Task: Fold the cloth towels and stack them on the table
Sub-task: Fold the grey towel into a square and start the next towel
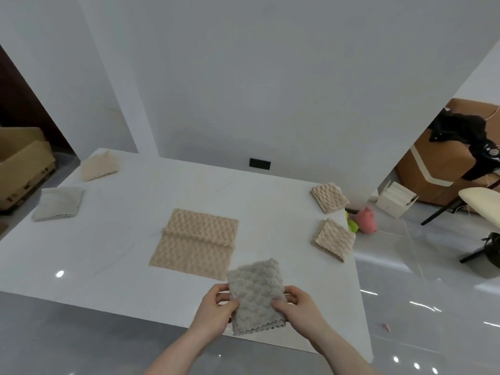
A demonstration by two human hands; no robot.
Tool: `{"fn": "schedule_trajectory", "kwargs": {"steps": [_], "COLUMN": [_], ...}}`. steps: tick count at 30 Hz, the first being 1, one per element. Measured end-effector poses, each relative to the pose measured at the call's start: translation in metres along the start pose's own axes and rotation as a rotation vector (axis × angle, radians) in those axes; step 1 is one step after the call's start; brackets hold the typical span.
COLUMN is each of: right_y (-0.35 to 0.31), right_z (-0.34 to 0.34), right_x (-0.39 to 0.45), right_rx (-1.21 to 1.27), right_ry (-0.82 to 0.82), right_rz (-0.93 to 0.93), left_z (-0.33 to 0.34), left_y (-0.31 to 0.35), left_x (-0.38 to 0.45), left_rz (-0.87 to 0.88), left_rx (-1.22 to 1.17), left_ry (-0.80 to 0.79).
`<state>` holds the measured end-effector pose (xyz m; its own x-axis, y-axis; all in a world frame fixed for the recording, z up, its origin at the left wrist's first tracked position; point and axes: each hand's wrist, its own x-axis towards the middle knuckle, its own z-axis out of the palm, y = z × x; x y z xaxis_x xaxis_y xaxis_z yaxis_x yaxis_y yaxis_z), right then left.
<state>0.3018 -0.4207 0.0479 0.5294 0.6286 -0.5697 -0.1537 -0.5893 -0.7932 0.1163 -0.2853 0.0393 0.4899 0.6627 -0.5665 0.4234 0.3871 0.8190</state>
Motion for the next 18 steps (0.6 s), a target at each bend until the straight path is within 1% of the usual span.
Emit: {"fn": "schedule_trajectory", "kwargs": {"steps": [3, 7, 13, 18], "right_y": [0.006, 0.009, 0.021, 0.043], "right_z": [-0.022, -0.039, -0.068, -0.098], "right_x": [0.003, 0.006, 0.01, 0.017], "right_rx": [-0.044, -0.07, -0.096, -0.104], "right_ry": [-0.029, -0.031, 0.073, 0.095], "right_rz": [0.007, 0.012, 0.033, 0.086], "left_z": [0.026, 0.044, 0.072, 0.104], "left_y": [0.0, 0.006, 0.01, 0.0], "left_x": [-0.009, -0.005, 0.022, 0.036], "left_rz": [-0.008, 0.003, 0.013, 0.002], "left_rx": [0.022, 0.056, 0.141, 0.189], "left_ry": [0.011, 0.012, -0.067, -0.134]}}
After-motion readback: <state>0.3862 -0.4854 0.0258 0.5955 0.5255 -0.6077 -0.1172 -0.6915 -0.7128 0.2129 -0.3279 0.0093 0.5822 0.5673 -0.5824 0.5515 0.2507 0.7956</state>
